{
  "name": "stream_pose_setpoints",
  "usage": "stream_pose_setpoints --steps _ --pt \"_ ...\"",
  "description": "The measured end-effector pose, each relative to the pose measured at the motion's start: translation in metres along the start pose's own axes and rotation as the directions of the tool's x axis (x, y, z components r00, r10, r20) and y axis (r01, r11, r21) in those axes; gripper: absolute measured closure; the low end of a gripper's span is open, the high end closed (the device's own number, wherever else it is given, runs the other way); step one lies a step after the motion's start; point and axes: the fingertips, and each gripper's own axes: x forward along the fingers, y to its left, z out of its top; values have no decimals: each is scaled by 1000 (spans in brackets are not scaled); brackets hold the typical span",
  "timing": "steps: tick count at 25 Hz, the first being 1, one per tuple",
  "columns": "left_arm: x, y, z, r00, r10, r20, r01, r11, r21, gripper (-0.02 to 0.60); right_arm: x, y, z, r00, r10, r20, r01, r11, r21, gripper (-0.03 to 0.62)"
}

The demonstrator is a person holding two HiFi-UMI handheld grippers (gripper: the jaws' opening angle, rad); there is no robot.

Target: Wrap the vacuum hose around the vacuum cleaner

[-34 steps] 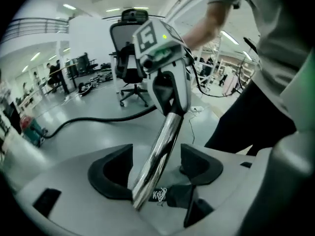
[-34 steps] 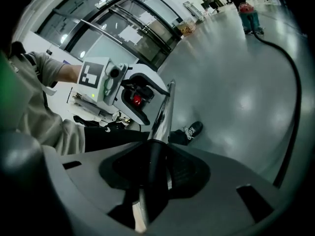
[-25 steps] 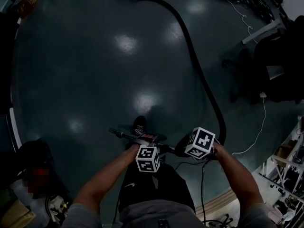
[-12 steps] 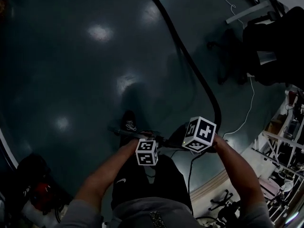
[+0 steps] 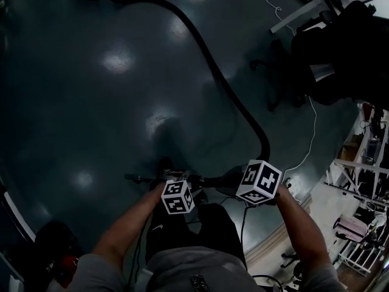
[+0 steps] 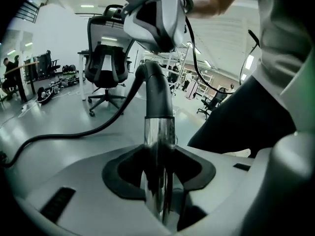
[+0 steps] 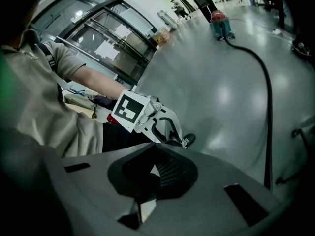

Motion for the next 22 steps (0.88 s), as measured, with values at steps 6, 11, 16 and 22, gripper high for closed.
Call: stream_pose_setpoints --steps 6,11,16,22 --pt "-78 26 67 996 17 92 -8 996 -91 408 -59 31 30 986 -119 115 117 993 25 595" --pt "-120 77 104 992 61 115 -54 997 -57 408 -109 26 48 923 -276 268 259 961 97 595" --pt "-145 101 160 979 123 163 -115 992 -57 408 -145 20 25 873 -352 338 321 936 146 595" --pt "-184 141 232 946 241 216 -234 970 -62 408 -182 4 13 817 -392 424 361 920 154 595"
